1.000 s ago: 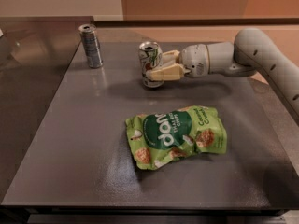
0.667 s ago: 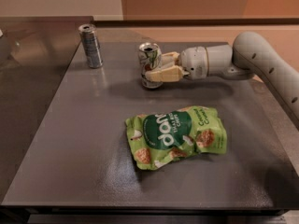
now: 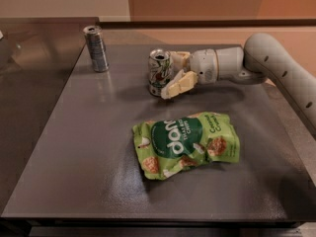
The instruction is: Place 7up can upright
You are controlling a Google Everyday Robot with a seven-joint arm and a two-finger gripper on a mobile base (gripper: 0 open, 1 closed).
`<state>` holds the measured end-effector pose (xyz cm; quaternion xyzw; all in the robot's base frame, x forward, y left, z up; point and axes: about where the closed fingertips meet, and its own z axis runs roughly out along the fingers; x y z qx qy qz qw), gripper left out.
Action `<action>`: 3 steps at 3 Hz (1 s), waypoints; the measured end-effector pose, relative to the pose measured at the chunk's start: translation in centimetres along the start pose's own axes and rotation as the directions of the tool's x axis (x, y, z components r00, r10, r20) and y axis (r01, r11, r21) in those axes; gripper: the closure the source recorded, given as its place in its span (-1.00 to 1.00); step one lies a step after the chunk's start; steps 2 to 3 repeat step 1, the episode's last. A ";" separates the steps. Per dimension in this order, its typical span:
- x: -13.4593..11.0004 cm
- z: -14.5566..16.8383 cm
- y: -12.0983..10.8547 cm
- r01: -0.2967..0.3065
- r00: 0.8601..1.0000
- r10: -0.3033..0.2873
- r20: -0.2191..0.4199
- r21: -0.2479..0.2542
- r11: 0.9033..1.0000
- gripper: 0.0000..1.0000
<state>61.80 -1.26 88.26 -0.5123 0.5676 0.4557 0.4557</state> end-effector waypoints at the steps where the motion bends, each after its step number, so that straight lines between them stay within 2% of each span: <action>1: 0.0 0.0 0.0 0.000 1.000 0.000 0.000 0.000 1.000 -1.00; 3: 0.0 0.0 0.0 0.000 1.000 0.000 0.000 0.000 1.000 -1.00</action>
Offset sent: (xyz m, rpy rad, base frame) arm 0.0000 0.0000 0.0000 0.0000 0.0000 0.0000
